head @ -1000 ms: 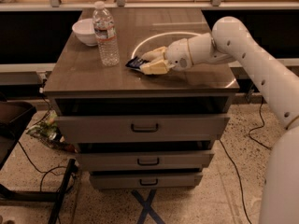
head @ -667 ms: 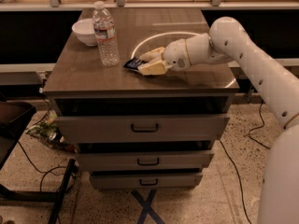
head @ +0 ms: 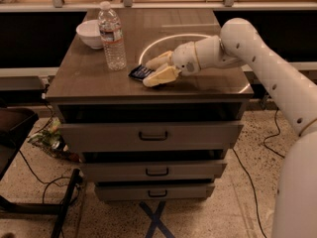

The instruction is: Move rxbar blueberry near water bottle

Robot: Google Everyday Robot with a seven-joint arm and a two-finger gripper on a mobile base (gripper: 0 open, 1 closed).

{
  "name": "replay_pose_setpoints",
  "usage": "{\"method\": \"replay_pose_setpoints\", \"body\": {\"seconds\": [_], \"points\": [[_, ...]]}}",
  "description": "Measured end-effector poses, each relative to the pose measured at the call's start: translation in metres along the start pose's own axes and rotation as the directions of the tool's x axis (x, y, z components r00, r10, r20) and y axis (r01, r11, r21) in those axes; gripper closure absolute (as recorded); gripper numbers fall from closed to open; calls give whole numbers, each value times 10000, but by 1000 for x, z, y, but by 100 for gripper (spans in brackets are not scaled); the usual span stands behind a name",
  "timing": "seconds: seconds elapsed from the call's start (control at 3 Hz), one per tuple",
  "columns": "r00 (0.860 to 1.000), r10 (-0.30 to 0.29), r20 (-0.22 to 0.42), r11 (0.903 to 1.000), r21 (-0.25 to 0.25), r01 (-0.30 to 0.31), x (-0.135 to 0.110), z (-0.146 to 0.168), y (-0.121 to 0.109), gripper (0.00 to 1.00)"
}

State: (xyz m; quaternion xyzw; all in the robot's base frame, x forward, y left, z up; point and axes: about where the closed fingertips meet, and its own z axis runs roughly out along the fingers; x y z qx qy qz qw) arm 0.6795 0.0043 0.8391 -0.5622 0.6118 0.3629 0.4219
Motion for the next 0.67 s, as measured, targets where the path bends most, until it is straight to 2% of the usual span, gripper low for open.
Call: {"method": "replay_pose_setpoints", "body": {"seconds": [0.33, 0.67], "points": [[10000, -1, 6, 10000, -52, 1, 0, 3, 1, 0], [10000, -1, 6, 10000, -52, 1, 0, 3, 1, 0]]}}
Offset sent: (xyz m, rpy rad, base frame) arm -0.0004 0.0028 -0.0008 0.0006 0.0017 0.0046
